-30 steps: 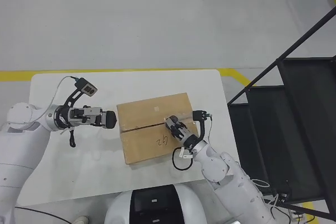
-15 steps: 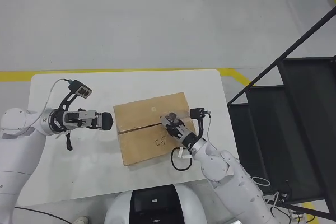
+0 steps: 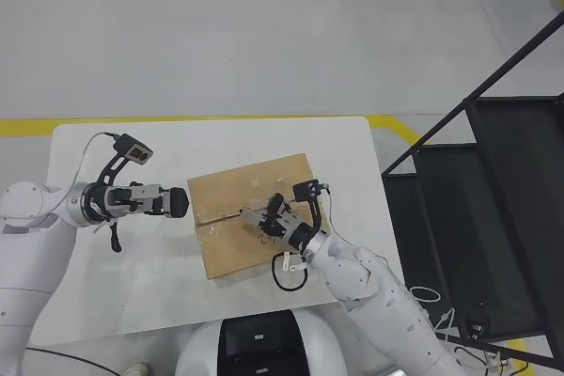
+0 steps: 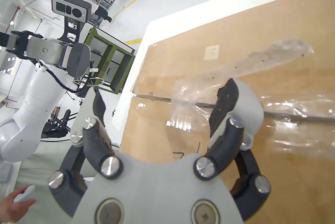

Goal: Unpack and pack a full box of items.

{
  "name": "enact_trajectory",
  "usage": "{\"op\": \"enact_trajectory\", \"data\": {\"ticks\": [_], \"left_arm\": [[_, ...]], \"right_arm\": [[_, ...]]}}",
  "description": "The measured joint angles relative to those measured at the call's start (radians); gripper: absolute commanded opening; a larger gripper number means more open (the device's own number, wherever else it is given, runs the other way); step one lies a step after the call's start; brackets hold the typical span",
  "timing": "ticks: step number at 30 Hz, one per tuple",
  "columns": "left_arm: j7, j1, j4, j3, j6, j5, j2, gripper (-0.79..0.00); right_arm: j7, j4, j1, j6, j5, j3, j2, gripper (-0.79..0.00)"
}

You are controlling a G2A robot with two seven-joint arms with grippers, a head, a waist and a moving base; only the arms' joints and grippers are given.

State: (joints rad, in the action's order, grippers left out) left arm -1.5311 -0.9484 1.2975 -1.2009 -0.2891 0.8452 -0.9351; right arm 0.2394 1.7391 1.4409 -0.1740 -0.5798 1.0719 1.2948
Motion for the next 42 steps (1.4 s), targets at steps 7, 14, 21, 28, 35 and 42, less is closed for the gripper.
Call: {"op": "enact_trajectory", "data": {"ticks": [7, 14, 21, 28, 35, 42], "left_arm": [[-0.002, -0.015, 0.013, -0.024, 0.002, -0.010, 0.001, 0.000], [-0.004, -0.015, 0.011, -0.030, 0.004, -0.015, -0.001, 0.000], [-0.004, -0.013, 0.003, -0.031, 0.004, -0.018, -0.005, 0.000], [0.000, -0.012, -0.001, -0.028, 0.000, -0.025, -0.010, 0.000], [0.004, -0.018, 0.000, -0.036, -0.004, -0.028, -0.011, 0.000], [0.009, -0.036, 0.004, -0.055, -0.009, -0.026, -0.010, 0.000]], "right_arm": [[0.039, 0.014, -0.023, -0.008, -0.013, -0.042, 0.005, 0.000], [0.058, -0.016, -0.071, -0.004, -0.017, -0.110, 0.019, 0.000], [0.073, -0.037, -0.103, -0.023, -0.003, -0.140, 0.027, 0.000], [0.105, -0.072, -0.142, -0.028, -0.011, -0.183, 0.037, 0.000], [0.114, -0.095, -0.186, -0.020, -0.027, -0.222, 0.049, 0.000], [0.144, -0.114, -0.227, -0.016, -0.038, -0.268, 0.063, 0.000]]}}
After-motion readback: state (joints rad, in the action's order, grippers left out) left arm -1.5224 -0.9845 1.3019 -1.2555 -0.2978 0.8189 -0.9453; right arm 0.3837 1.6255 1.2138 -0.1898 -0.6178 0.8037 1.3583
